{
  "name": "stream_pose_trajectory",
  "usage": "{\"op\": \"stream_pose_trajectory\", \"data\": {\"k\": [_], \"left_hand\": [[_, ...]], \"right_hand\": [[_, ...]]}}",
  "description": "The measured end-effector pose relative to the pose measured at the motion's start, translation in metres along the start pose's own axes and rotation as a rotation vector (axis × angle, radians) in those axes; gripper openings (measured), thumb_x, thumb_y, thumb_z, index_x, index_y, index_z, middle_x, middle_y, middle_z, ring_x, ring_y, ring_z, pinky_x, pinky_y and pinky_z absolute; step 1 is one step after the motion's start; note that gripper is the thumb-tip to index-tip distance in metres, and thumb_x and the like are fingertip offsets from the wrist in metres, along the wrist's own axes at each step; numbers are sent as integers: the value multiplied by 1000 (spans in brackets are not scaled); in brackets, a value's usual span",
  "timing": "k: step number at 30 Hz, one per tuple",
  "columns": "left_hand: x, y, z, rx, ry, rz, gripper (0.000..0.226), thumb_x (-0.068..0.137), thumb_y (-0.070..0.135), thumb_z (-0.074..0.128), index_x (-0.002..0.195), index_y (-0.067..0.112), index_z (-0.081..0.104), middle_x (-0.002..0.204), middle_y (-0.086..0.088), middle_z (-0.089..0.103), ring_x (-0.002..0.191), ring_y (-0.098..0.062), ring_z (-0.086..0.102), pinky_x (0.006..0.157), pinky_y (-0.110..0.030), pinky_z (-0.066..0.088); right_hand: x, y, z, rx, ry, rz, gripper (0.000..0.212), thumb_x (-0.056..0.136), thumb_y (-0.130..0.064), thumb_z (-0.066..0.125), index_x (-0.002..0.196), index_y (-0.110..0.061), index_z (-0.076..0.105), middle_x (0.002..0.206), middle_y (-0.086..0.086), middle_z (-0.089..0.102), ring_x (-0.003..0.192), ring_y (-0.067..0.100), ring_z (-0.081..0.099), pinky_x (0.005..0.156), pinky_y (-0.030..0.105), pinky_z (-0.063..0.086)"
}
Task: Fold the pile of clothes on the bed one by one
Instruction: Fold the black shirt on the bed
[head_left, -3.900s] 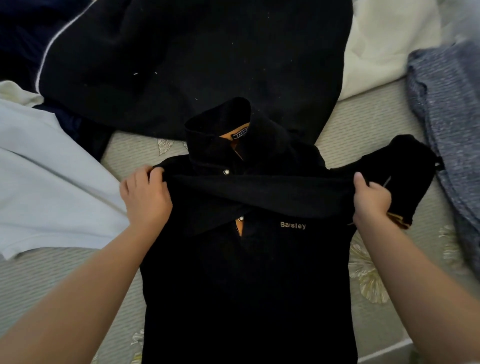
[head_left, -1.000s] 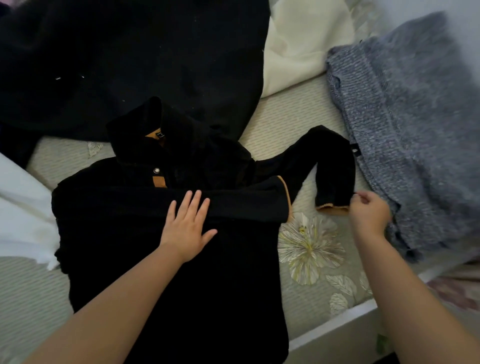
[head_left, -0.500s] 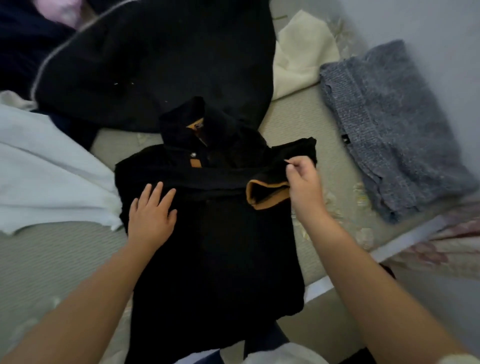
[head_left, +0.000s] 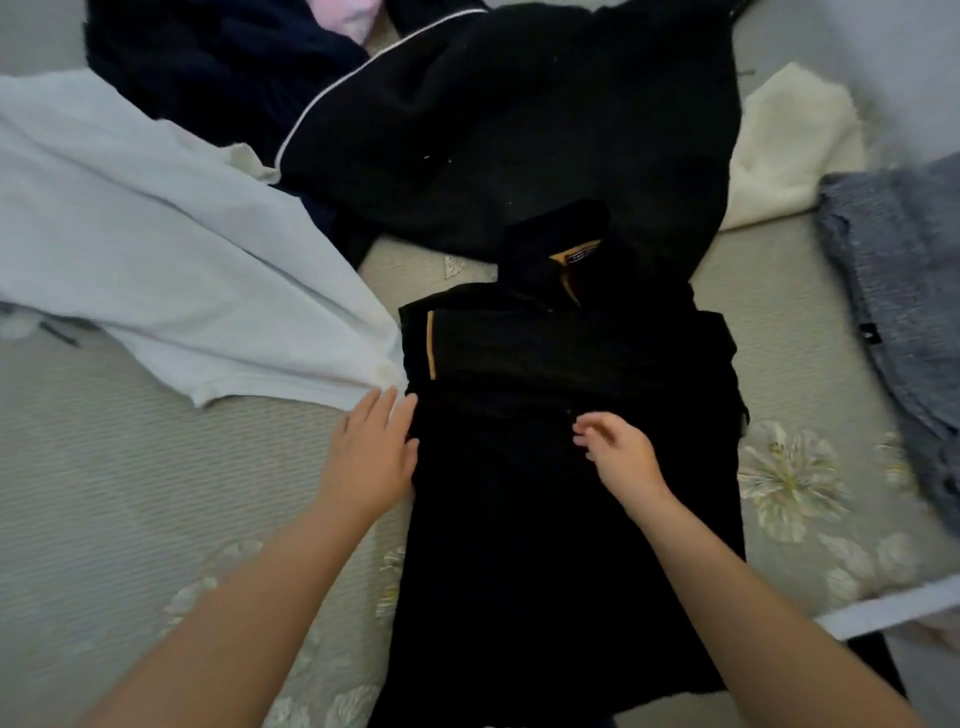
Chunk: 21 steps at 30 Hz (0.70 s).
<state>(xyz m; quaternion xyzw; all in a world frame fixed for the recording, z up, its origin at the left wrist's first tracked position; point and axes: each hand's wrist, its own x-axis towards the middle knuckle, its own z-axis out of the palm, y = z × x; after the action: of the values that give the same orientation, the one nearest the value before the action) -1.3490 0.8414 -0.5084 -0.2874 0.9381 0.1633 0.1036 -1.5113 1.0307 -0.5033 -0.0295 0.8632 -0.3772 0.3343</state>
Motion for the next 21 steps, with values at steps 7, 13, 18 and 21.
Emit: {"op": "stream_pose_trajectory", "data": {"k": [7,13,18,21], "left_hand": [[59,51,14,-153,69,-100,62,90,26,53,144,14,24,148,-18,24,133,-32,28,105,-40,31],[80,43,25,-177,68,-34,29,81,-8,57,110,-10,60,103,-30,55,91,-42,55,73,-46,47],[77,44,14,-208,238,42,14,67,-19,67,80,-13,67,73,-27,58,64,-41,60,58,-39,48],[64,39,6,-187,311,31,20,62,-23,69,78,-11,66,69,-25,57,61,-39,59,57,-43,50]], "right_hand": [[34,42,-109,-483,364,-100,37,84,2,55,121,8,52,117,25,56,110,36,51,94,38,37],[88,57,-136,-521,181,-97,49,89,-11,55,136,-6,41,129,20,50,118,32,47,97,37,37],[107,61,-136,-495,311,-226,26,86,-7,60,110,1,64,104,21,66,98,34,59,80,27,35],[98,71,-149,-570,380,-458,16,75,5,69,90,8,68,77,24,65,74,38,62,68,29,38]]}}
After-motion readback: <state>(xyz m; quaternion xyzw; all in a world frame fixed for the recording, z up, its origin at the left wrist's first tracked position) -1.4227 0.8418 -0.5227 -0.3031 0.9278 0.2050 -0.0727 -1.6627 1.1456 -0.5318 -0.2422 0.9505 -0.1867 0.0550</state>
